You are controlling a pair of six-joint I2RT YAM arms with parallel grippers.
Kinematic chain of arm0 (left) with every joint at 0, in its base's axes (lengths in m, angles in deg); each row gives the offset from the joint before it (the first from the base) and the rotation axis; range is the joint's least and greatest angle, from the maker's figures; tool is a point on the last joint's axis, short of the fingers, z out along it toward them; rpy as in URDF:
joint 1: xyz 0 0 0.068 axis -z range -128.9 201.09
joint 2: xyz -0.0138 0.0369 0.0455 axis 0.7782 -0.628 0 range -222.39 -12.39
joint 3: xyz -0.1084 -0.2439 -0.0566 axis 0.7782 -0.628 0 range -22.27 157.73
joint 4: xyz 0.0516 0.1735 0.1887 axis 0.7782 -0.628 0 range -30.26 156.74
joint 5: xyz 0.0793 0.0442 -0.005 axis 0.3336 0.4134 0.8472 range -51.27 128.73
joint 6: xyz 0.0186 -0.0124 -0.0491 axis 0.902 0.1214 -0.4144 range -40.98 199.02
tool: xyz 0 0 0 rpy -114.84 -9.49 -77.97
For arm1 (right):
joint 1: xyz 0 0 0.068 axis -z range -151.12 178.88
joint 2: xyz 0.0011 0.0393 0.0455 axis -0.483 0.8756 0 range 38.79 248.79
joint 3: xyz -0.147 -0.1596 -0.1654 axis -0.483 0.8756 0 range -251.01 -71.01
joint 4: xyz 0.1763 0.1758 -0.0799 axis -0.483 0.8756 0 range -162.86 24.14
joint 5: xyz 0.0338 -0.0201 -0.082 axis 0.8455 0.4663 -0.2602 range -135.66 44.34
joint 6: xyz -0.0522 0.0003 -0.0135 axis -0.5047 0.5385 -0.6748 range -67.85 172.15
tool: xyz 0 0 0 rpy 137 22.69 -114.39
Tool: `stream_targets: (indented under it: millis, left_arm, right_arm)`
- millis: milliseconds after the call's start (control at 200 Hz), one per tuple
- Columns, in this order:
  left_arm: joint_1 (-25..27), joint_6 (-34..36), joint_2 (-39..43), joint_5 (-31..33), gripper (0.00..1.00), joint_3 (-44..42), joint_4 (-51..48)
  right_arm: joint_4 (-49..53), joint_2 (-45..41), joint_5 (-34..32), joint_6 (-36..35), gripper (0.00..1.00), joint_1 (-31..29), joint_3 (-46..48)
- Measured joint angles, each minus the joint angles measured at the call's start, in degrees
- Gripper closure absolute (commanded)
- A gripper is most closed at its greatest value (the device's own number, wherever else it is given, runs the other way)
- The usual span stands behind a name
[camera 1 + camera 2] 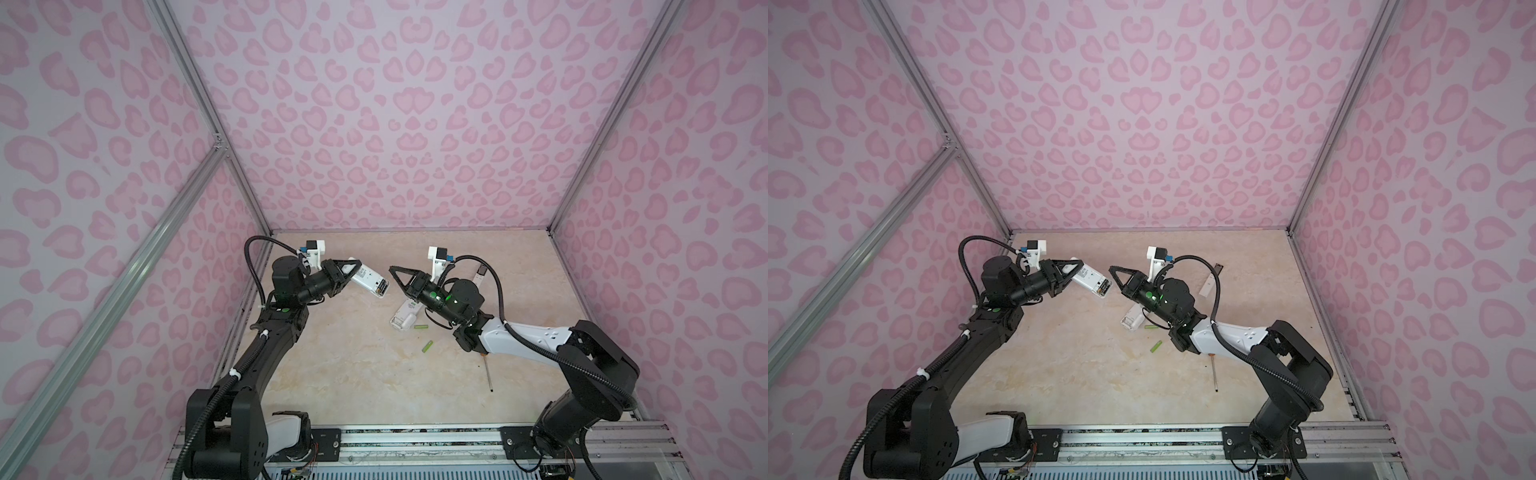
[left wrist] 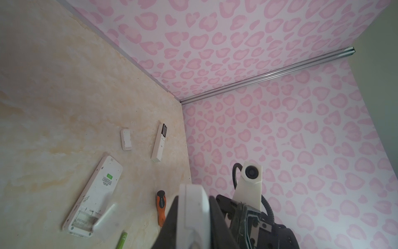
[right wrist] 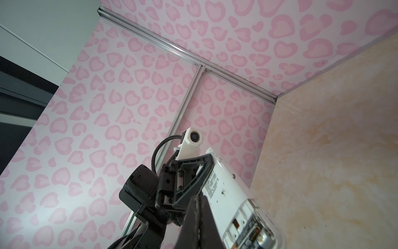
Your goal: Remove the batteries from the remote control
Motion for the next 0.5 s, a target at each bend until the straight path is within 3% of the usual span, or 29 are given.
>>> stream_targets:
  millis: [285,500]
  left_arm:
    - [-0.4,1.0,-1.4,-0.3,0.96,-0.9,0.0]
    - [-0.9,2.6,-2.0,-1.1,0.96,-1.4,-0.1]
  right_arm:
    - [8.2,-5.4,-1.6,-3.8,1.00,2.0,5.5]
    - [28.1,-14.1,-3.9,-13.1,0.89,3.3,7.8]
